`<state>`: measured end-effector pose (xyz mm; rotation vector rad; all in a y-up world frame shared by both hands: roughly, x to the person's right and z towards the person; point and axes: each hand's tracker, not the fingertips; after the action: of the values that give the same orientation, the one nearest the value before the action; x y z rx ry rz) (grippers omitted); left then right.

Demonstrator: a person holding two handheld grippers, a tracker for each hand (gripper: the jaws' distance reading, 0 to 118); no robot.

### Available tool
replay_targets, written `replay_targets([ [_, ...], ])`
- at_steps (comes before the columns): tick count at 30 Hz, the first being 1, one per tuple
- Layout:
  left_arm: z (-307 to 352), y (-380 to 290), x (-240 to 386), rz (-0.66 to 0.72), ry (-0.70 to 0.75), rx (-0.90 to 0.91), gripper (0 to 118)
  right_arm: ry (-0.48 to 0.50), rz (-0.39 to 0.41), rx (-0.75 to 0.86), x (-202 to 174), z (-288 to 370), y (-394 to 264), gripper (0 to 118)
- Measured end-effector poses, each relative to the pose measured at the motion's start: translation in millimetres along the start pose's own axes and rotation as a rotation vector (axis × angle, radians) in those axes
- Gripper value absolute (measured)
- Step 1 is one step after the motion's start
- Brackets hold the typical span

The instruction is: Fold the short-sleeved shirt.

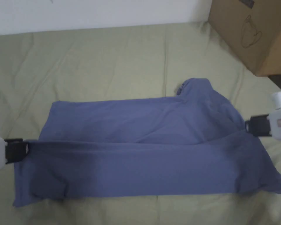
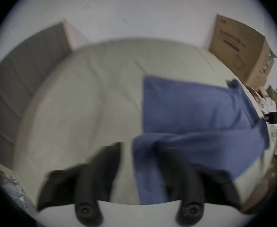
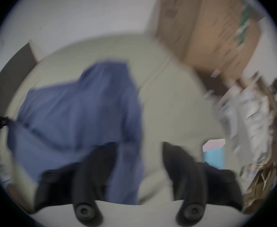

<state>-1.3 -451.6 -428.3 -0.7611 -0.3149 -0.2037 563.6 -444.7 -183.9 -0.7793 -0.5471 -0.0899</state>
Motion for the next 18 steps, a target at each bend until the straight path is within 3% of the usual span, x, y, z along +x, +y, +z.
replay_targets([
  [1, 14.3, -2.0, -2.5, 0.007, 0.025, 0.107, 83, -0.054, -0.026, 0.194, -0.2, 21.2, -5.1, 96],
  [2, 29.0, -6.3, -4.5, 0.024, 0.016, 0.18, 94, -0.054, -0.055, 0.339, 3.4, 42.6, -13.4, 107],
  [4, 58.9, -18.9, -3.4, 0.038, 0.002, 0.239, 96, -0.082, -0.081, 0.438, 4.1, 73.6, -26.8, 113],
  [7, 99.3, -52.5, 6.8, 0.029, -0.012, 0.315, 96, -0.06, -0.061, 0.413, 4.3, 111.0, -64.5, 113],
  [9, 119.6, -80.2, 15.7, -0.011, -0.03, 0.331, 93, -0.007, 0.022, 0.347, -3.0, 131.5, -89.7, 111],
  [10, 125.4, -92.1, 20.1, -0.038, -0.049, 0.333, 83, 0.014, 0.063, 0.331, -7.7, 138.6, -102.1, 107],
  [11, 131.1, -107.1, 24.6, -0.065, -0.084, 0.347, 57, 0.026, 0.115, 0.327, -14.5, 147.5, -118.1, 97],
  [12, 134.4, -116.4, 29.7, -0.063, -0.082, 0.333, 2, 0.029, 0.157, 0.323, -20.6, 153.6, -129.6, 67],
  [13, 136.0, -126.0, 35.9, -0.062, -0.071, 0.3, 0, 0.035, 0.205, 0.309, -25.8, 159.2, -139.2, 40],
  [14, 135.7, -136.0, 40.5, -0.059, -0.073, 0.289, 0, 0.026, 0.231, 0.298, -32.2, 164.9, -150.2, 21],
  [16, 125.7, -144.6, 37.5, -0.036, -0.143, 0.225, 0, 0.027, 0.206, 0.291, -38.0, 174.9, -165.7, 15],
  [17, 119.7, -146.1, 40.4, -0.042, -0.127, 0.212, 0, 0.087, 0.17, 0.276, -35.8, 179.2, -170.1, 8],
  [18, 114.9, -147.4, 42.3, -0.041, -0.119, 0.221, 0, 0.083, 0.16, 0.266, -37.2, 180.9, -172.4, 6],
])
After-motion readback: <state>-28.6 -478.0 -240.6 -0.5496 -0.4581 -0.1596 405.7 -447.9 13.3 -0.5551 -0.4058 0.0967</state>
